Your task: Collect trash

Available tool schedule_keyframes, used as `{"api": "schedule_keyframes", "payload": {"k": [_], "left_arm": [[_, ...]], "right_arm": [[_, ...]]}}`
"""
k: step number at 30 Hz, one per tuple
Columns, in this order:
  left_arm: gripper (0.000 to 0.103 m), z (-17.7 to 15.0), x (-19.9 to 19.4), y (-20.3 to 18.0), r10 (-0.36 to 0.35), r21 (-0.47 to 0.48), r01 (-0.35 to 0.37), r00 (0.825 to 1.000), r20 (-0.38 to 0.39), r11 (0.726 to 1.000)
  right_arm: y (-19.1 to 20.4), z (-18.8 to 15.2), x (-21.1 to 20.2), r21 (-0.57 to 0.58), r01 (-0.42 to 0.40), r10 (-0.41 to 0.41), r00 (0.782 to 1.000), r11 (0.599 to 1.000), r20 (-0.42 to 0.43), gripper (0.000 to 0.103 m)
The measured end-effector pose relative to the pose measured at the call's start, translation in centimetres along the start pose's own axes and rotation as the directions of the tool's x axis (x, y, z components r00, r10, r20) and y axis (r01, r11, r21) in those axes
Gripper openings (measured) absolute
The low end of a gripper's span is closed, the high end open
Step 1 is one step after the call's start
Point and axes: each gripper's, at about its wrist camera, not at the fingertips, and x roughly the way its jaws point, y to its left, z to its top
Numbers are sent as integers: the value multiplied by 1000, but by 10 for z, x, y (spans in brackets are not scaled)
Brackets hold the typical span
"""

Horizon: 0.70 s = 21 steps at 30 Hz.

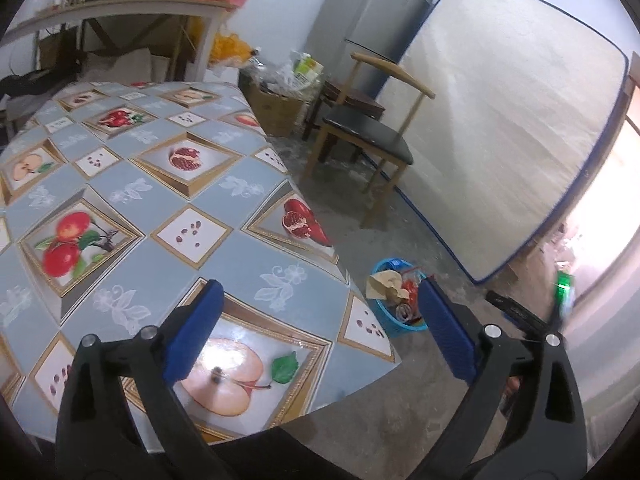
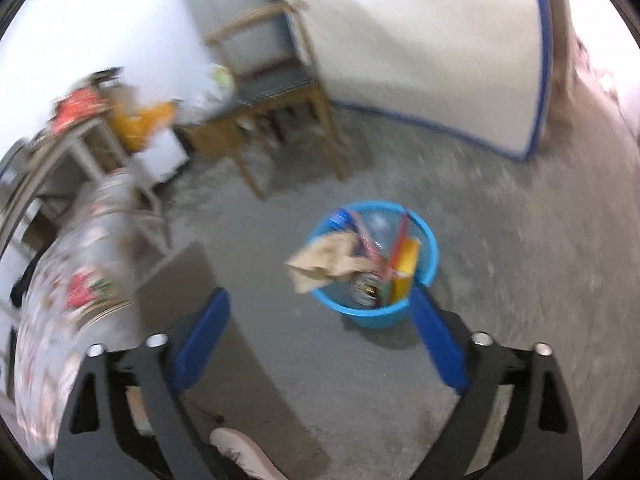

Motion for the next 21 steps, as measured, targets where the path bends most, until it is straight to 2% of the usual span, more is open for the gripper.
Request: {"api": "schedule_keyframes", "payload": {"k": [2, 4, 8, 12, 14, 18, 21], "left_arm": [[94, -2, -1, -9, 50, 3, -50, 999, 14, 999], [95, -5, -2, -20, 140, -3, -140, 990, 13, 990], [95, -18, -7, -39, 207, -7, -206, 978, 24, 978], [94, -34, -6, -51, 211, -30, -212, 977, -28, 977], [94, -45, -2, -53, 220, -44, -224, 973, -69, 974], [94, -65, 5, -54, 277, -68, -289, 950, -143, 955], [94, -73, 10, -61, 303, -29, -312, 937, -172, 950]], "right_arm": [[30, -10, -36, -65, -21, 25, 998, 998, 55, 97], [54, -19, -61, -131, -14, 27, 995, 991, 99, 97], [90, -42, -89, -209, -13, 40, 991, 978, 124, 97], [108, -69, -100, -211, -26, 44, 996, 977, 80, 97], [115, -76, -105, -256, 5, 16, 997, 967, 80, 97], [125, -84, -118, -336, 88, -49, 991, 938, 123, 97], [126, -85, -123, -371, 121, -85, 990, 921, 111, 97]]}}
